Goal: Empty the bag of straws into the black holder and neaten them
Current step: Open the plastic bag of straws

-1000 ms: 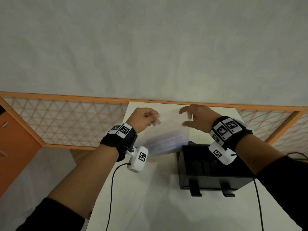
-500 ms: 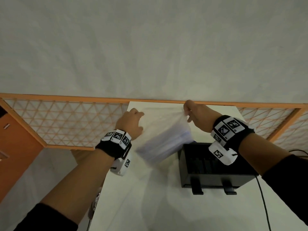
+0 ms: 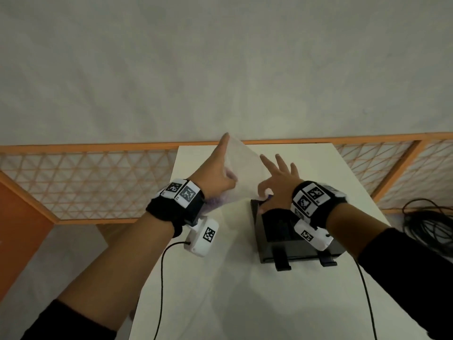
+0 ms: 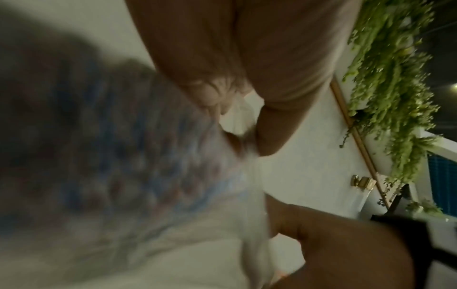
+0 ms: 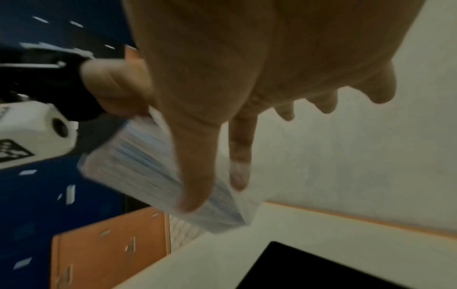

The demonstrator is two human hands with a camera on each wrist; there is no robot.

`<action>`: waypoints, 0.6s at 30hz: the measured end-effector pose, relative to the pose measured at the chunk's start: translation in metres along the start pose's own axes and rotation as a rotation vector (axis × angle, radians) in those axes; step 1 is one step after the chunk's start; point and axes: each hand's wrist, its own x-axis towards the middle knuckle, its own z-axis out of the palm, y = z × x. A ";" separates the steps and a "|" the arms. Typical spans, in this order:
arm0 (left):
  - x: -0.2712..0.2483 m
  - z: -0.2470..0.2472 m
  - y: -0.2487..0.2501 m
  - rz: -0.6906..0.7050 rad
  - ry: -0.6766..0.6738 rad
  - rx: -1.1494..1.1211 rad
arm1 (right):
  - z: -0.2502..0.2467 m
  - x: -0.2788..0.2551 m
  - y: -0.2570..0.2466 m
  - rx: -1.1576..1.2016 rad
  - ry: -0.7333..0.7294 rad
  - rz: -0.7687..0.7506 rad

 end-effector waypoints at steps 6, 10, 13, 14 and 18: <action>-0.013 -0.024 0.001 0.047 0.254 0.049 | -0.040 -0.018 0.044 0.800 0.729 0.085; -0.030 0.012 0.021 0.042 0.093 -0.012 | -0.087 -0.035 0.059 1.273 0.786 0.221; -0.039 0.054 0.048 0.035 0.017 -0.188 | -0.100 -0.048 0.068 1.355 0.697 0.259; -0.040 0.066 0.056 0.047 -0.001 -0.236 | -0.099 -0.051 0.074 1.345 0.648 0.259; -0.042 0.097 0.073 0.110 -0.014 -0.365 | -0.081 -0.059 0.106 1.146 0.427 0.272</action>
